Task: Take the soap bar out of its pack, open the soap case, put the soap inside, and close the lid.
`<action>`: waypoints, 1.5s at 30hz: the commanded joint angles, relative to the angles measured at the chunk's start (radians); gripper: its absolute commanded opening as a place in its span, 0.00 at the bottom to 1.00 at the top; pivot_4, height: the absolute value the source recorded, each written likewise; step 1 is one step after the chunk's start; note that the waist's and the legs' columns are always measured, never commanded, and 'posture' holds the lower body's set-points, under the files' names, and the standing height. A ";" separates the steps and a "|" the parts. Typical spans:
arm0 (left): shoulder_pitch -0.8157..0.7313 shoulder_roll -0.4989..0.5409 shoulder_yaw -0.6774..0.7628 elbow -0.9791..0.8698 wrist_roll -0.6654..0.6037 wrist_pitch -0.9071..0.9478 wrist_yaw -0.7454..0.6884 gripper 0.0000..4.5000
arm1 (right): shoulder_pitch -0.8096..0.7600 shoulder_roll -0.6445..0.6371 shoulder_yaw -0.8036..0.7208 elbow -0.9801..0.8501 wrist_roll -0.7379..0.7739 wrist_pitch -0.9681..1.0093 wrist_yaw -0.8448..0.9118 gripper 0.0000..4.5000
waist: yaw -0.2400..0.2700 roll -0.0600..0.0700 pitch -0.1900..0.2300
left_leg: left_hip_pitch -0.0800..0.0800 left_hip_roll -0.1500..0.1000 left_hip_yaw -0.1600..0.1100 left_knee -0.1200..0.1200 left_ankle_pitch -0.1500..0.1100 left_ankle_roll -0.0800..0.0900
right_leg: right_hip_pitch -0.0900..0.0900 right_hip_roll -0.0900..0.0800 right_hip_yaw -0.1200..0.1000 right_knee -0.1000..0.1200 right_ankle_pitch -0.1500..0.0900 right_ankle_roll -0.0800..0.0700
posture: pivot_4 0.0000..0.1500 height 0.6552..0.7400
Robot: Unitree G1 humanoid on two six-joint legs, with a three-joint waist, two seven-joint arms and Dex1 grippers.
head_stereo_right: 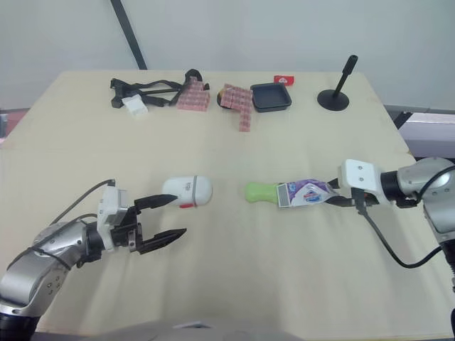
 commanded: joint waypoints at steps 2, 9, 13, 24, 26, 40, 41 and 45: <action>-0.013 0.011 -0.008 -0.016 0.001 -0.016 -0.025 1.00 | 0.025 -0.047 -0.082 0.000 0.029 -0.014 0.002 0.32 | 0.000 0.000 0.000 | 0.000 0.000 0.000 0.000 0.000 0.000 | 0.000 0.000 0.000 0.000 0.000 0.000 | 1.00 1.00; -0.019 0.013 -0.012 -0.003 0.010 -0.027 -0.042 1.00 | 0.151 -0.070 -0.249 -0.008 0.096 0.072 -0.046 0.32 | 0.003 0.000 0.000 | 0.000 0.001 0.000 0.000 -0.002 0.004 | 0.000 -0.001 0.000 -0.001 0.000 0.000 | 1.00 1.00; -0.018 0.006 -0.011 -0.004 0.009 -0.029 -0.035 1.00 | 0.209 -0.024 -0.336 -0.071 0.137 0.222 -0.169 0.32 | 0.001 0.001 -0.001 | 0.000 0.001 0.000 0.000 -0.002 0.005 | 0.001 0.000 0.000 -0.001 0.000 -0.001 | 1.00 1.00; -0.013 0.008 -0.007 -0.011 -0.015 -0.036 -0.063 1.00 | 0.232 0.265 -0.446 -0.387 0.175 0.740 -0.750 0.32 | 0.004 0.008 -0.005 | 0.002 0.001 0.000 -0.003 0.001 0.000 | 0.001 -0.001 -0.001 -0.002 0.000 0.000 | 1.00 1.00; -0.015 0.009 -0.012 -0.012 -0.010 -0.043 -0.073 1.00 | 0.210 0.311 -0.451 -0.406 0.157 0.788 -0.852 0.32 | 0.003 0.008 -0.005 | 0.003 0.000 0.000 -0.005 0.001 -0.001 | 0.002 -0.001 -0.001 -0.003 0.000 0.000 | 1.00 1.00; -0.013 -0.019 -0.012 -0.055 -0.060 -0.051 -0.082 1.00 | 0.089 0.671 -0.549 -0.572 0.200 1.121 -1.274 0.32 | 0.003 0.011 -0.006 | 0.013 -0.004 0.000 -0.022 0.007 -0.010 | 0.006 0.000 -0.001 -0.010 0.000 0.001 | 1.00 1.00; -0.011 -0.019 -0.013 -0.058 -0.062 -0.052 -0.081 1.00 | 0.088 0.673 -0.544 -0.571 0.197 1.121 -1.278 0.32 | 0.003 0.011 -0.006 | 0.014 -0.004 0.000 -0.024 0.007 -0.010 | 0.007 0.000 -0.001 -0.010 0.000 0.001 | 1.00 1.00; -0.007 -0.023 -0.012 -0.074 -0.074 -0.054 -0.080 1.00 | 0.083 0.675 -0.532 -0.558 0.196 1.115 -1.288 0.32 | 0.003 0.011 -0.006 | 0.018 -0.004 0.000 -0.027 0.008 -0.012 | 0.010 0.000 -0.001 -0.011 0.000 0.001 | 1.00 1.00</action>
